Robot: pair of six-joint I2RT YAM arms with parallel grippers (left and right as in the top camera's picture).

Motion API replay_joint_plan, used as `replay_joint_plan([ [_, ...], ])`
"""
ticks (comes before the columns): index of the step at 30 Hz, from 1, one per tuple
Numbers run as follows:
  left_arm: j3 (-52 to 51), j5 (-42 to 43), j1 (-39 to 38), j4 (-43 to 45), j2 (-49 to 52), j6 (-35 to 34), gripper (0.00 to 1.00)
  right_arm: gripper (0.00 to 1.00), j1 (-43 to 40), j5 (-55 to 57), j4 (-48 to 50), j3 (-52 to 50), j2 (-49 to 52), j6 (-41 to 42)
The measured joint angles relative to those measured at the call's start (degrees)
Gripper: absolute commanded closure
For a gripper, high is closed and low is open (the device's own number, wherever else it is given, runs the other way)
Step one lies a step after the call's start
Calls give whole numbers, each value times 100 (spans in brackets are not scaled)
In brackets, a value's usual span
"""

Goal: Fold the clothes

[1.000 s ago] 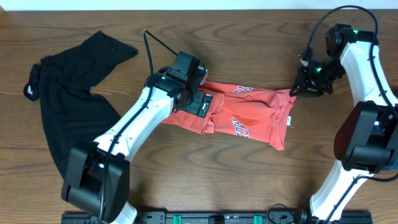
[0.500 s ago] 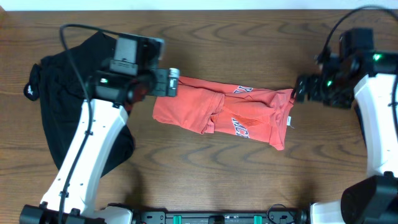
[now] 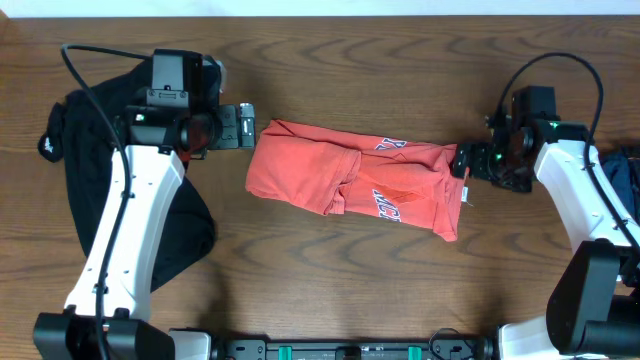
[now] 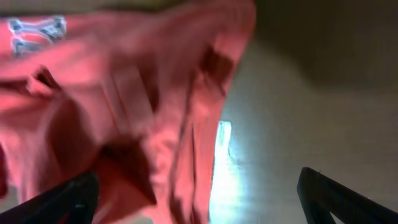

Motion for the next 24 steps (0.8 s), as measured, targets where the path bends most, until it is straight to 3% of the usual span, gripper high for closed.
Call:
replay_joint_plan([
  [9, -72, 2, 0, -4, 76, 0, 2, 1, 17, -79, 142, -2, 0, 269],
  [18, -72, 2, 0, -7, 195, 0, 2, 1, 22, -909, 1248, -7, -24, 610],
  [24, -76, 0, 0, -20, 374, 0, 2, 1, 387, -1014, 962, -7, -35, 625],
])
